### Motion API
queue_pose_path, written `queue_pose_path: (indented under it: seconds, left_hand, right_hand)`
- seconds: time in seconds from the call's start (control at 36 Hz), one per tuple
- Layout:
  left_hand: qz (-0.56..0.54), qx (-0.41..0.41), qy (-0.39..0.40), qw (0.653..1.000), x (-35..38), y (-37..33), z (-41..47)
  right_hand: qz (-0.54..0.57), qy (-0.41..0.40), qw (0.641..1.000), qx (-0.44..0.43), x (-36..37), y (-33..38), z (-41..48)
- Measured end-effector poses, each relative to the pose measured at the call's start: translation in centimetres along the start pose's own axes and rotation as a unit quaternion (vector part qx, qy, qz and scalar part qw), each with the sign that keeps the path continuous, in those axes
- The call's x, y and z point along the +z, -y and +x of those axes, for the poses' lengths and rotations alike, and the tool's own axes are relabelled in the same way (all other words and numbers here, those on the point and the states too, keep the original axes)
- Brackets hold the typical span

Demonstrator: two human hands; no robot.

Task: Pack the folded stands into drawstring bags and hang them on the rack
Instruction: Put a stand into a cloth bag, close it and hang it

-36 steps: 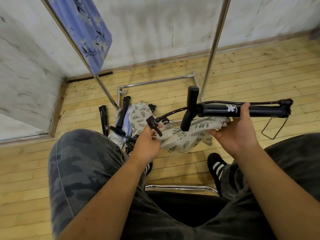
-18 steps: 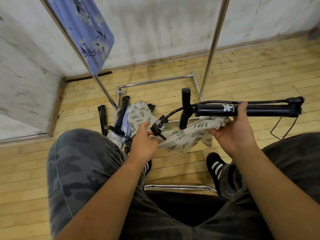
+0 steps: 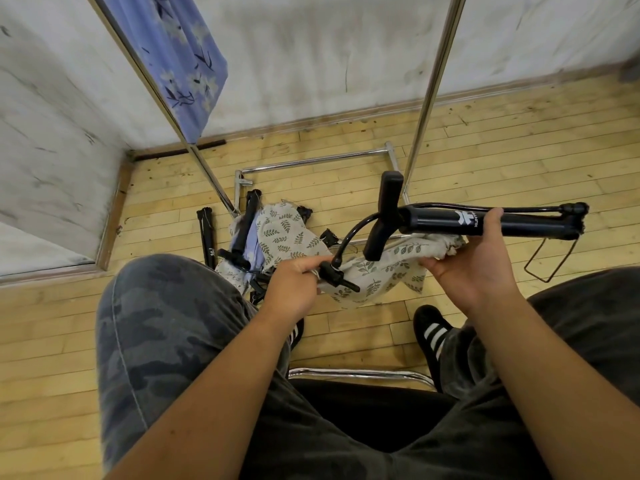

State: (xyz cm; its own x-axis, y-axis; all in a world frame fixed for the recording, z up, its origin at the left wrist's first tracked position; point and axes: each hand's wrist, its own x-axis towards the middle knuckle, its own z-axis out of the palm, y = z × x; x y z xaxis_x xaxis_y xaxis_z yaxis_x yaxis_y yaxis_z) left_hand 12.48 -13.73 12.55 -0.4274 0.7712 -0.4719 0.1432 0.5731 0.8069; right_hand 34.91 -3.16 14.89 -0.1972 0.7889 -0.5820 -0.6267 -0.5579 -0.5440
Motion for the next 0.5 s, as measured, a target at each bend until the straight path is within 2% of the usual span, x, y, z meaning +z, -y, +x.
queue_pose_path:
  seconds: [0.14,0.22,0.33,0.42,0.5]
  left_hand:
    - [-0.163,-0.104,0.002,0.981,-0.2,-0.9,-0.4]
    - [-0.223,-0.138,0.013,0.965,-0.2,-1.4,-0.9]
    - [-0.17,-0.089,0.029,0.981,-0.2,-1.4,-1.0]
    - [-0.126,-0.026,0.014,0.992,-0.2,-1.2,-1.0]
    - [-0.11,-0.004,-0.001,0.994,-0.4,-1.2,-1.0]
  right_hand:
    - [-0.006,-0.008,1.0,-0.004,0.2,0.1,-0.2]
    - [-0.006,-0.014,1.0,-0.006,0.2,0.2,-0.2]
    - [-0.003,-0.018,1.0,-0.009,0.1,0.3,-0.1]
    - [0.0,-0.02,1.0,-0.011,0.0,0.2,0.0]
    - [0.002,-0.017,1.0,-0.012,-0.1,0.2,0.1]
